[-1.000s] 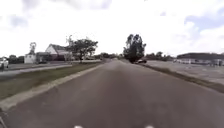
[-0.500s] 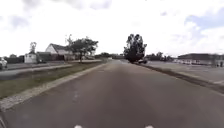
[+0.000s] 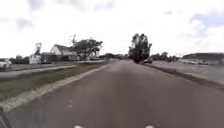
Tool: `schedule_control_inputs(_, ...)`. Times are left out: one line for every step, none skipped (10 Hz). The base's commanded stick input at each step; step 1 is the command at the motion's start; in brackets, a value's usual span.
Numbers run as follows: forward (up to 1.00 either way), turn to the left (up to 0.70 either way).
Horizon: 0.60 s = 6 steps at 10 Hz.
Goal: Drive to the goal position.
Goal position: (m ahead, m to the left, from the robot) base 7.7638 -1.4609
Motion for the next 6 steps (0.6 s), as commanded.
schedule_control_inputs(0.70,0.00)
schedule_control_inputs(0.70,0.00)
schedule_control_inputs(0.70,0.00)
schedule_control_inputs(0.70,0.00)
schedule_control_inputs(0.70,0.00)
schedule_control_inputs(0.70,0.00)
